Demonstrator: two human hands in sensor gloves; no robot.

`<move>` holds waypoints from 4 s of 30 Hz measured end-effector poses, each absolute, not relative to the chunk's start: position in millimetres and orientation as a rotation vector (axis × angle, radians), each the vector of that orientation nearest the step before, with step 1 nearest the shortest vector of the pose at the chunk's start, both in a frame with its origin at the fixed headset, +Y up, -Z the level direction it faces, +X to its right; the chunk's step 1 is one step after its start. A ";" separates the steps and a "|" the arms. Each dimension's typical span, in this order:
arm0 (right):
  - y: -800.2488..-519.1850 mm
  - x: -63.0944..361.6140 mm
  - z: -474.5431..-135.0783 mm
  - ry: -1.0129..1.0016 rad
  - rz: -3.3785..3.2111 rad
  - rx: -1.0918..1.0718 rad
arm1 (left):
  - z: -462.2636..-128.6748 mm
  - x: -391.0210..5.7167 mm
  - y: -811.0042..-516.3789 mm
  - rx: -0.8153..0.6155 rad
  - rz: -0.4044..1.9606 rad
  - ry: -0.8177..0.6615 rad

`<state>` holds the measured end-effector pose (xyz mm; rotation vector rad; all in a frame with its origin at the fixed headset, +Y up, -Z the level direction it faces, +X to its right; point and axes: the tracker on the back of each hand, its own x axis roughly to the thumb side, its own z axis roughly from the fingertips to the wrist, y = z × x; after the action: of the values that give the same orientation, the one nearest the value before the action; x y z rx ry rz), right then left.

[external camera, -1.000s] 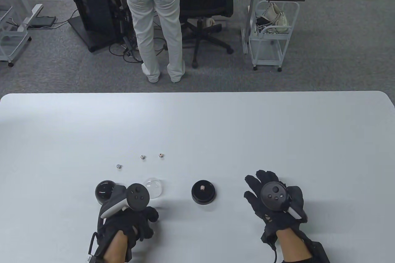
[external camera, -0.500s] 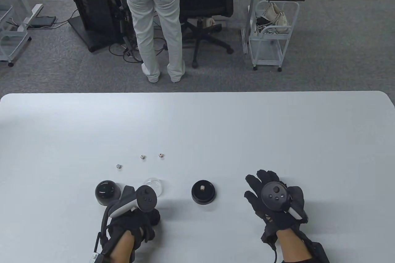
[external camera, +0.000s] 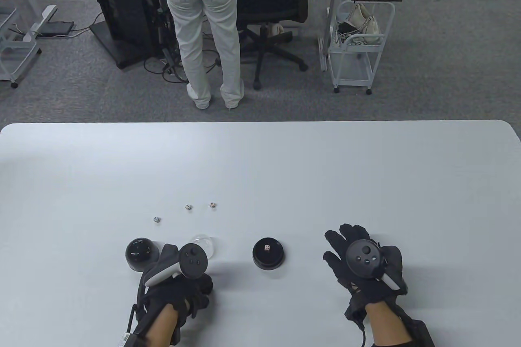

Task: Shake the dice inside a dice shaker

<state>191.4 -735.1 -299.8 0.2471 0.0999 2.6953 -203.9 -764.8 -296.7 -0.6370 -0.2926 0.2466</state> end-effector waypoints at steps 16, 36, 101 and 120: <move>-734.7 186.6 -297.6 0.086 2.697 0.302 | -350.3 -115.5 -714.2 -0.250 0.241 -0.309; -733.8 187.4 -296.8 0.076 2.681 0.316 | -401.3 -207.6 -688.1 -0.122 0.121 0.069; -723.2 186.4 -288.8 -0.019 2.698 0.361 | -374.7 -98.1 -700.6 -0.222 0.127 -0.228; -721.3 186.8 -288.7 0.001 2.716 0.338 | -435.6 -228.6 -734.7 -0.306 0.027 0.209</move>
<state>186.8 -721.3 -288.7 0.3381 0.0012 2.7159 -228.6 -734.7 -435.6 -0.3062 0.2087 0.0266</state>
